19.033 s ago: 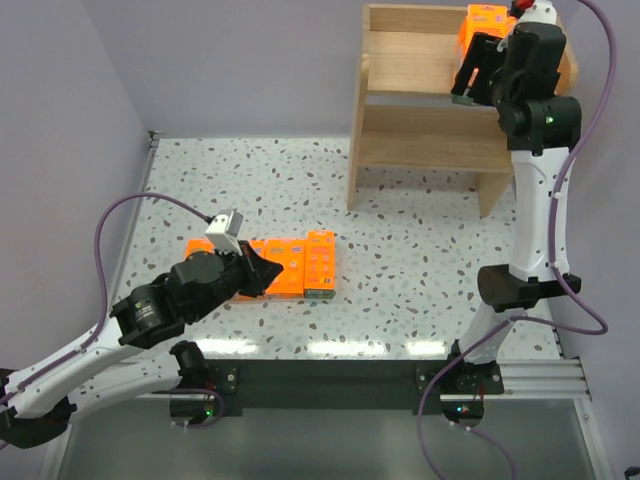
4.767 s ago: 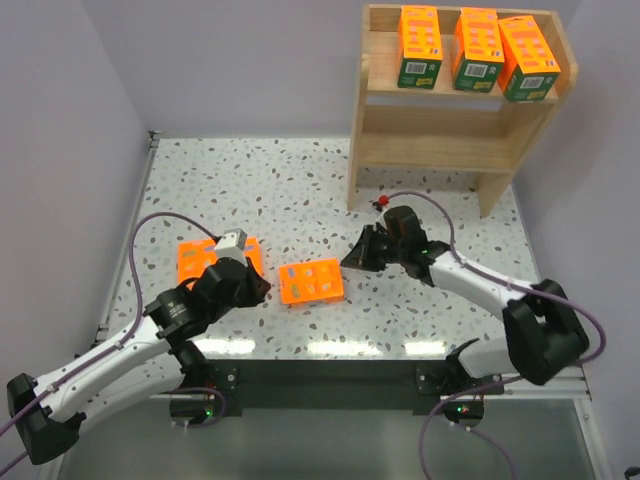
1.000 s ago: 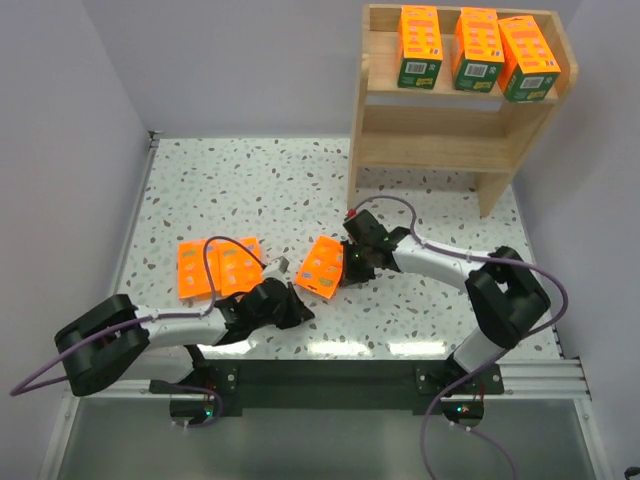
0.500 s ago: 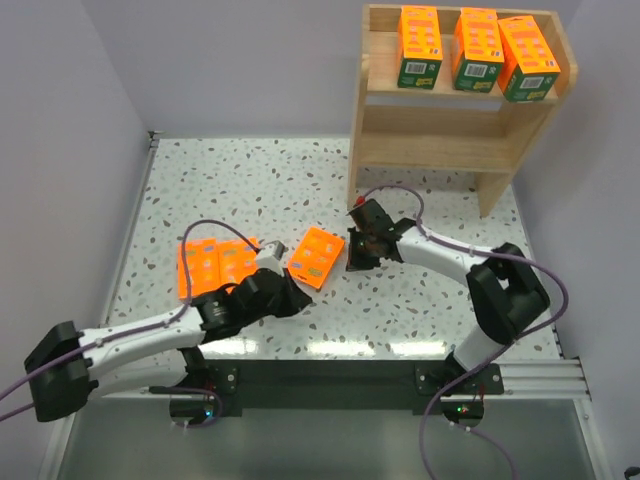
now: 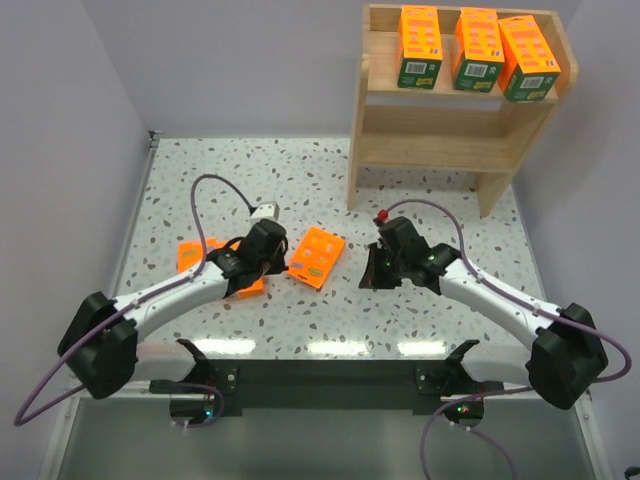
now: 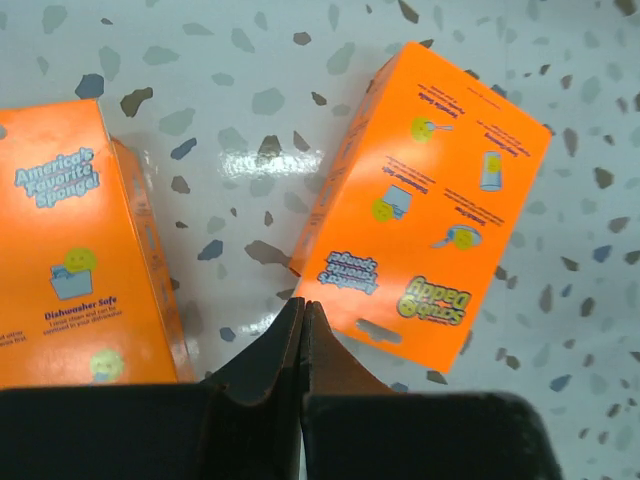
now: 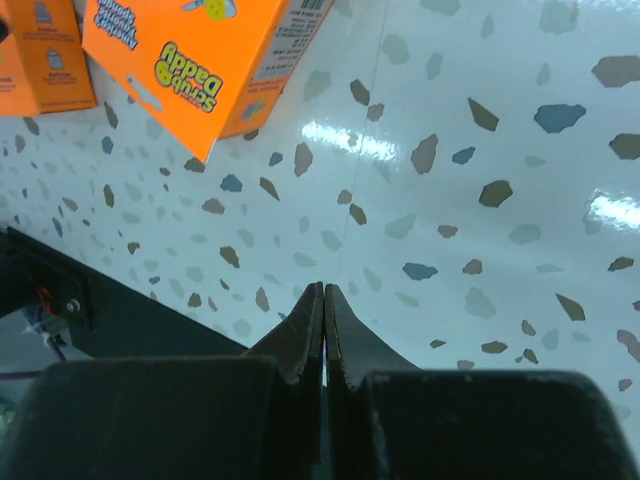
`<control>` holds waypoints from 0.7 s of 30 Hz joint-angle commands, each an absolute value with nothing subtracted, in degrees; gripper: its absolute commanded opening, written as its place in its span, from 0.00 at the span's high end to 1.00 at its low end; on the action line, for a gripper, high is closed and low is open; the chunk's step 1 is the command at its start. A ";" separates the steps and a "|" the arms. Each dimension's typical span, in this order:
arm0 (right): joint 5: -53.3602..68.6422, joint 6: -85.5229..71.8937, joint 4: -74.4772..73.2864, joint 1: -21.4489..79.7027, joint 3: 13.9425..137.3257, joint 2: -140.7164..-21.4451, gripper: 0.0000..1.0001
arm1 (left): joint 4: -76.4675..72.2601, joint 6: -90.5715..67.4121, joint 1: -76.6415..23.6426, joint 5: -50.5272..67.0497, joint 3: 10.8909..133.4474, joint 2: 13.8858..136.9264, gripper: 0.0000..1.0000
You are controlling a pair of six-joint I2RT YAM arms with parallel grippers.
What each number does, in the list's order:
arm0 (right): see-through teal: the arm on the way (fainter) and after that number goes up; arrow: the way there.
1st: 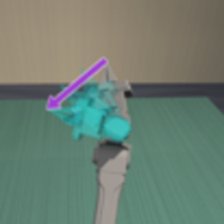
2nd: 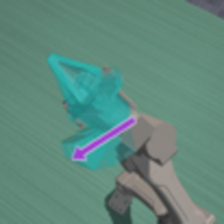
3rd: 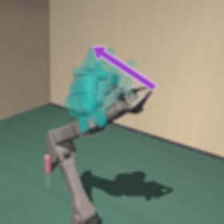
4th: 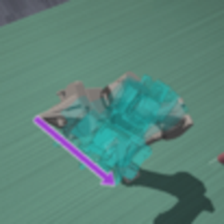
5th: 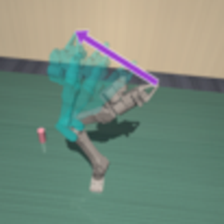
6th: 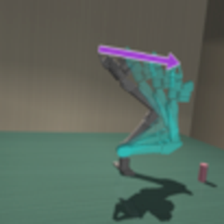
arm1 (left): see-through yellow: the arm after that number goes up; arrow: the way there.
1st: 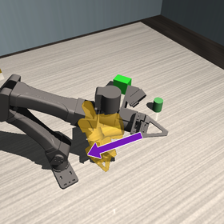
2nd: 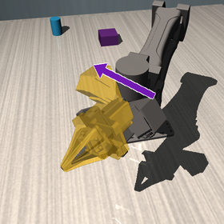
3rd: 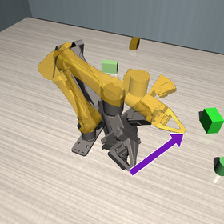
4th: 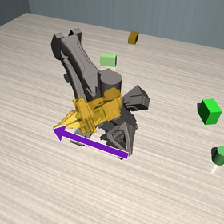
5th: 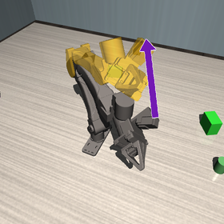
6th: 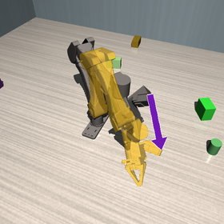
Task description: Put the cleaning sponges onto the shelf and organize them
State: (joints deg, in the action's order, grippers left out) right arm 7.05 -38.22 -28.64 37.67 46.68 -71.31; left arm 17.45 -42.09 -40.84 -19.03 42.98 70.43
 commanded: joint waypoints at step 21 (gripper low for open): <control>9.67 -48.77 -29.80 38.76 34.11 -57.04 0.98 | -14.41 -34.80 -36.37 7.74 36.92 87.81 1.00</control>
State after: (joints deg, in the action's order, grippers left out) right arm 9.67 -45.23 -33.61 38.57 35.22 -56.75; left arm -7.35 -32.75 -34.06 1.85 38.44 87.79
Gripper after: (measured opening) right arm 0.010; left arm 0.016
